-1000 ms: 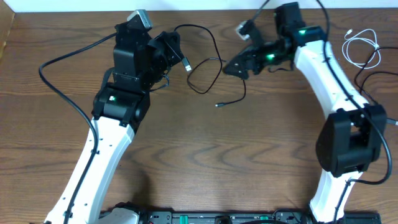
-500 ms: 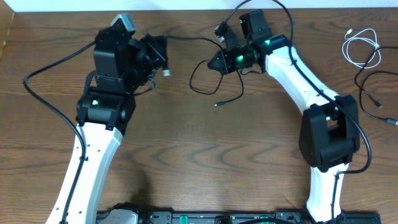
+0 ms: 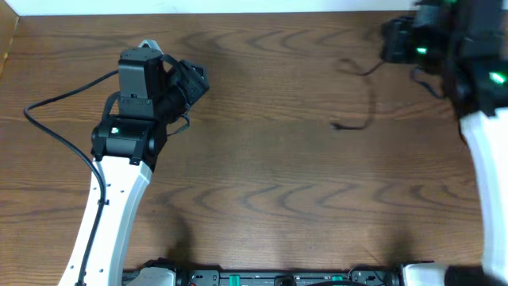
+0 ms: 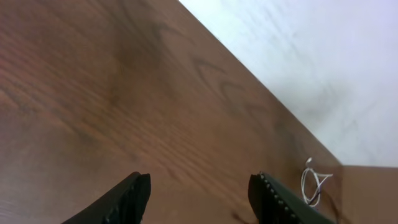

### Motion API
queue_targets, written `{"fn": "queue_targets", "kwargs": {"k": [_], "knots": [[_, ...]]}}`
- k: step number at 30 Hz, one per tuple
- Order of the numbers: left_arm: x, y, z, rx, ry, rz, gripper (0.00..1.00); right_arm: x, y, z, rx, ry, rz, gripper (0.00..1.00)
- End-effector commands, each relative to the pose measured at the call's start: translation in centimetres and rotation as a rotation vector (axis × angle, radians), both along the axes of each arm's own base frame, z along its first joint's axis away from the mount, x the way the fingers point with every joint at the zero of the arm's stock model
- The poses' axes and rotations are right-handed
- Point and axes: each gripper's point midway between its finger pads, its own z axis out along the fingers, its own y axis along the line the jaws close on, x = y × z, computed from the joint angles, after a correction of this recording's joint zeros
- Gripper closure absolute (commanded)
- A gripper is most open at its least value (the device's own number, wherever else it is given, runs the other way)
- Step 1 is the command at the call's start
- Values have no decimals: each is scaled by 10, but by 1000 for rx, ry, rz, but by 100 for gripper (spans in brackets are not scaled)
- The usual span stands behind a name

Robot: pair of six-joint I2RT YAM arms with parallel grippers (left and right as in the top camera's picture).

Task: Untangle cables
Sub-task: 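Carry the black cable to the upper right with the right gripper, then release the black cable beside the white cable and withdraw the right gripper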

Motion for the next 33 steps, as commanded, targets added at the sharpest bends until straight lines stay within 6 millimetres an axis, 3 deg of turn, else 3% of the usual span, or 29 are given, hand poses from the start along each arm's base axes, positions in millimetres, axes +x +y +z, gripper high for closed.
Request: {"fn": "queue_targets", "kwargs": {"k": [1, 5, 7, 12, 14, 17, 20, 25, 26, 28, 31, 33], "knots": [[0, -2, 1, 43, -15, -34, 44, -18, -82, 41, -62, -113, -282, 99], [0, -2, 1, 43, -15, -34, 44, -38, -146, 82, -75, -249, -450, 99], [0, -2, 0, 44, -13, -33, 44, -48, -186, 113, -105, -369, -549, 99], [1, -3, -2, 45, -6, -34, 44, -64, -238, 160, -155, -555, -682, 99], [2, -3, -4, 45, 0, -34, 44, -67, -255, 160, -168, -562, -724, 99], [4, -3, -8, 46, 9, -34, 44, -61, -275, 140, -171, -494, -758, 99], [5, -3, -12, 48, 20, -34, 44, -44, -301, 86, -155, -328, -787, 99], [5, -3, -12, 48, 20, -34, 45, -17, -324, 12, -156, -123, -774, 99], [5, -3, -12, 48, 21, -34, 44, -10, -328, -8, -145, -72, -772, 92], [5, -3, -12, 49, 21, -34, 45, -4, -331, -37, -120, 5, -771, 44], [5, -3, -12, 49, 21, -34, 45, -2, -325, -65, -51, 92, -756, 16], [5, -3, -12, 48, 21, -34, 45, -3, -317, -73, -27, 125, -730, 10]]}}
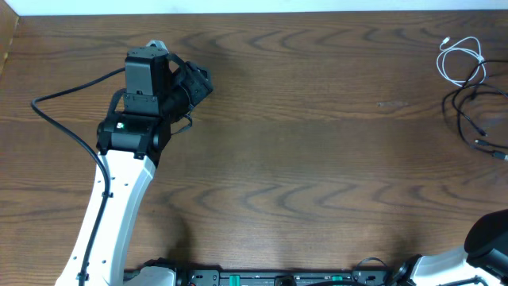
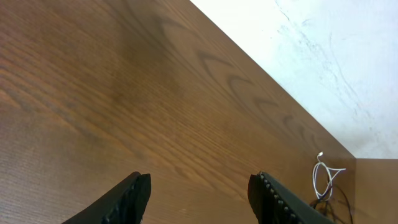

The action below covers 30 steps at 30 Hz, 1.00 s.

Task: Untangle cables
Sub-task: 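Release the black cable beside the white cable and withdraw the right gripper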

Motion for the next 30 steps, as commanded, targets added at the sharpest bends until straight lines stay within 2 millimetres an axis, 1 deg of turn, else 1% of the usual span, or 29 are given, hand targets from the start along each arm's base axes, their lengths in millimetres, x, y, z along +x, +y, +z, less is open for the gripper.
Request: {"fn": "queue_targets", "kwargs": {"k": [1, 4, 5, 6, 7, 9, 10, 11, 13, 15, 16, 17, 18, 21, 24, 26, 29, 30], "knots": [[2, 0, -1, 17, -2, -9, 45, -3, 13, 3, 54, -9, 34, 8], [2, 0, -1, 17, -2, -9, 44, -4, 29, 1, 111, -9, 92, 5], [2, 0, -1, 21, -3, -12, 44, -3, 39, 1, 144, -16, 131, 5], [2, 0, -1, 24, -4, -14, 44, -2, 45, 1, 162, -21, 154, 5], [2, 0, -1, 35, -8, -24, 45, 0, 57, 3, 193, -30, 204, 5], [2, 0, -1, 74, -22, -57, 45, 5, 87, 5, 252, -48, 333, 5], [2, 0, 0, 113, -36, -91, 44, 6, 107, 5, 281, -46, 417, 5], [2, 0, -1, 163, -53, -134, 42, 5, 130, 3, 300, -30, 511, 2], [2, 0, -1, 252, -82, -209, 42, -1, 160, -9, 312, 46, 590, 1], [2, 2, -1, 305, -95, -242, 42, -9, 190, -24, 314, 152, 639, 1], [2, 2, -2, 306, -95, -241, 25, -12, 207, -29, 310, 196, 663, 1], [3, 4, -3, 316, -90, -230, 2, -14, 228, -30, 294, 225, 709, 3], [3, 6, -3, 321, -89, -224, 2, -16, 245, -29, 268, 241, 743, 3], [3, 6, -3, 320, -88, -225, 2, -22, 276, -14, 184, 241, 801, 1], [3, 6, -3, 320, -88, -225, 2, -37, 305, 25, 88, 162, 865, 1], [3, 6, -3, 320, -88, -225, 2, -53, 317, 47, 65, 109, 895, 1], [3, 6, -3, 320, -88, -225, 3, -74, 326, 61, 60, 85, 916, 1], [3, 6, -3, 320, -88, -225, 2, -87, 330, 66, 59, 84, 928, 1]]}}
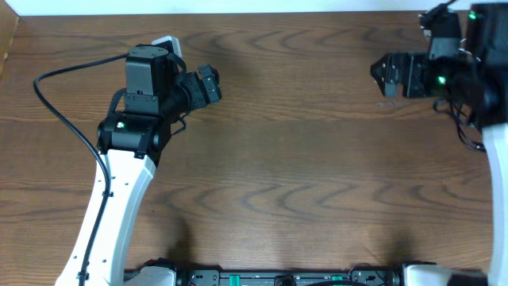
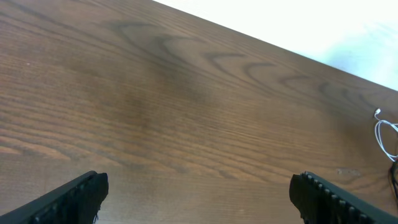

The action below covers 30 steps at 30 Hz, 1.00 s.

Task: Untangle cables
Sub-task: 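Release the black cable beside the white cable and withdraw the right gripper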

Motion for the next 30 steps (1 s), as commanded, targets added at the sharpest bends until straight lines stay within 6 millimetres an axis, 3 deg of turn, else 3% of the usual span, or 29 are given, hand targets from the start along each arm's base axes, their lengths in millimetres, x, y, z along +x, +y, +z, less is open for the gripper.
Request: {"fn": "queue_targets", "kwargs": {"k": [1, 8, 17, 22, 26, 30], "knots": [[2, 1, -1, 25, -1, -5, 2, -30, 6, 27, -18, -55, 18, 1], [2, 1, -1, 25, -1, -5, 2, -70, 2, 29, -39, -20, 25, 1], [2, 1, -1, 25, -1, -5, 2, -85, 8, 28, -51, -11, 98, 1], [2, 1, -1, 25, -1, -5, 2, -82, 12, 29, -52, -33, 111, 1], [2, 1, -1, 25, -1, -5, 2, -60, 8, 37, -111, -215, 74, 1], [2, 1, -1, 25, -1, -5, 2, -54, 3, 29, -111, -375, 49, 1]]}}
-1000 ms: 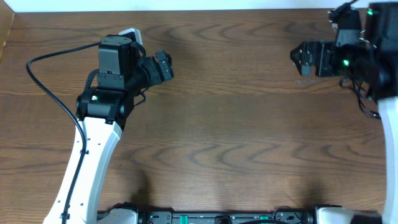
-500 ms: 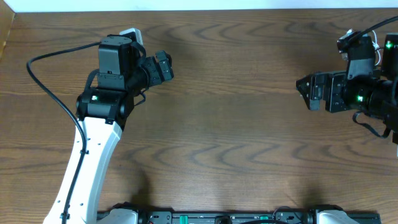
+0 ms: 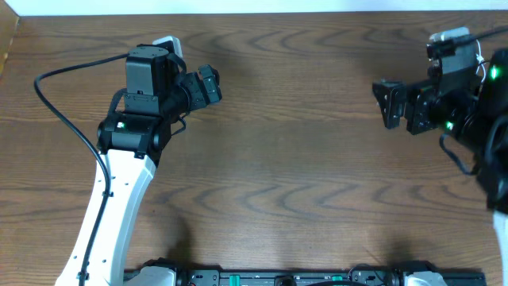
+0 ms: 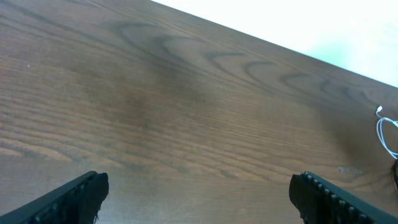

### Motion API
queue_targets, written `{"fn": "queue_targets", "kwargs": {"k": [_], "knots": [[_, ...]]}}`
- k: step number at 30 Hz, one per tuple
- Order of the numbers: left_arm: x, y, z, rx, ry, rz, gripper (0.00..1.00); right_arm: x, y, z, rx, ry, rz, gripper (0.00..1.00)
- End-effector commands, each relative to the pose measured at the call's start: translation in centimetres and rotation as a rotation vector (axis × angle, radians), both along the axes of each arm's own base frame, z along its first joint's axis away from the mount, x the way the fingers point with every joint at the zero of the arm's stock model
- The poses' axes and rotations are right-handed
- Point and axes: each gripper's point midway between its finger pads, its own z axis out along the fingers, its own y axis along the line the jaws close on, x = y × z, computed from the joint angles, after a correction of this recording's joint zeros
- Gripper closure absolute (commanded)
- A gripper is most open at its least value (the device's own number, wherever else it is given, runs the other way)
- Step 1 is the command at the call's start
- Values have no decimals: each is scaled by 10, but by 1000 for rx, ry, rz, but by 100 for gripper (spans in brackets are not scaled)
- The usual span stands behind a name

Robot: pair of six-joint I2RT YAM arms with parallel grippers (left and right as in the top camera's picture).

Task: Untangle cables

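A loop of the white cable [image 4: 386, 133] shows at the far right of the left wrist view, with a bit of the black cable [image 4: 395, 169] just below it. Overhead, the right arm covers both cables. My left gripper [image 3: 209, 85] hangs wide open over bare wood at the back left, fingers [image 4: 79, 194] far apart with nothing between them. My right gripper [image 3: 386, 104] points left at the right side of the table, looks open and holds nothing.
The wooden table [image 3: 286, 183] ends at a pale wall along the back [image 4: 323, 25]. The left arm's own black cable [image 3: 59, 127] loops over the table's left side.
My right arm has moved from the back right nearer the front, its gripper a little closer to me. The left arm and its wide-open gripper have not moved.
First the right arm was at the back right corner with a black cable trailing on the wood. Then it was gone and both cables lay at the right edge. Then it returned over them, and the left gripper opened wider and turned right.
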Motion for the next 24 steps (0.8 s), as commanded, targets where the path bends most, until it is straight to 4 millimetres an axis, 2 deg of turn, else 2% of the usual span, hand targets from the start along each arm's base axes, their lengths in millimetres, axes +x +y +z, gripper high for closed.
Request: {"fn": "queue_targets", "kwargs": {"k": [1, 6, 10, 14, 24], "knots": [[2, 1, -1, 16, 0, 2, 2, -9, -10, -18, -22, -84, -30, 1], [2, 1, -1, 16, 0, 2, 2, -31, -18, -67, -10, -223, -54, 1], [2, 1, -1, 16, 0, 2, 2, -46, -28, -99, -2, -305, -84, 1], [2, 1, -1, 16, 0, 2, 2, -61, -29, -126, 1, -403, -92, 1], [2, 1, -1, 16, 0, 2, 2, -65, -27, -187, 13, -518, -83, 1]]}}
